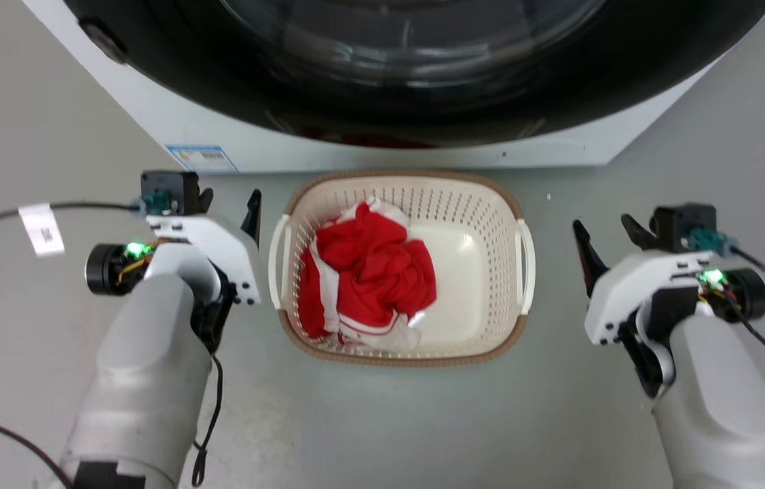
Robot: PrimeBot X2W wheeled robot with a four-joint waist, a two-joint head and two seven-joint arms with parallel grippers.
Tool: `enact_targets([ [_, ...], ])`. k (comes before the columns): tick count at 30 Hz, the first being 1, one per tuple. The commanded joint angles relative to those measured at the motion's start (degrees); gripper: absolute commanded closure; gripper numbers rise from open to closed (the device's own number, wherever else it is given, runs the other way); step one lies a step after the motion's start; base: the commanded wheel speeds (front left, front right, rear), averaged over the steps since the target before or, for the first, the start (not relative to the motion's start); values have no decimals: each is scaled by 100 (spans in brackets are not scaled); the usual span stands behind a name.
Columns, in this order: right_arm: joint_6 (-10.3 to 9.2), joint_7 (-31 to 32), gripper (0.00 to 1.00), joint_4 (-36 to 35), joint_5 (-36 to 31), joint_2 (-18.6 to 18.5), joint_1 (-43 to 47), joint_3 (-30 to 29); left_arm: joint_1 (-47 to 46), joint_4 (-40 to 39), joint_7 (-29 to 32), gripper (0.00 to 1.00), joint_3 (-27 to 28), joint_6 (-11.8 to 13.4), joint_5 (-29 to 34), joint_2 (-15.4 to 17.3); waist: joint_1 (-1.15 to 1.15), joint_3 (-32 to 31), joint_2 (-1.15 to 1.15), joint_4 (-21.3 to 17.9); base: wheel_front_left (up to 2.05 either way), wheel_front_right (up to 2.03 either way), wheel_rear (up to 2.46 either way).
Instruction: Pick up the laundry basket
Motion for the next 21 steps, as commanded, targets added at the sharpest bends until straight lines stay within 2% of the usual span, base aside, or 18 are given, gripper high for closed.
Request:
enact_targets([
  [1, -4, 52, 0, 158, 20, 10, -213, 33, -167, 118, 83, 0, -40, -12, -49, 60, -1, 281, 0, -63, 0, 0, 0],
  [8, -4, 401, 0, 1089, 209, 7, -1053, 298, -809, 569, 660, 0, -499, -18, -471, 212, -1, 891, 0, -167, 0, 0, 0],
  [21, -4, 999, 0, 2594, 839, 9, -2471, 1004, -1559, 759, 1891, 0, -1408, -19, -1466, 671, -1, 1812, 0, -357, 0, 0, 0],
])
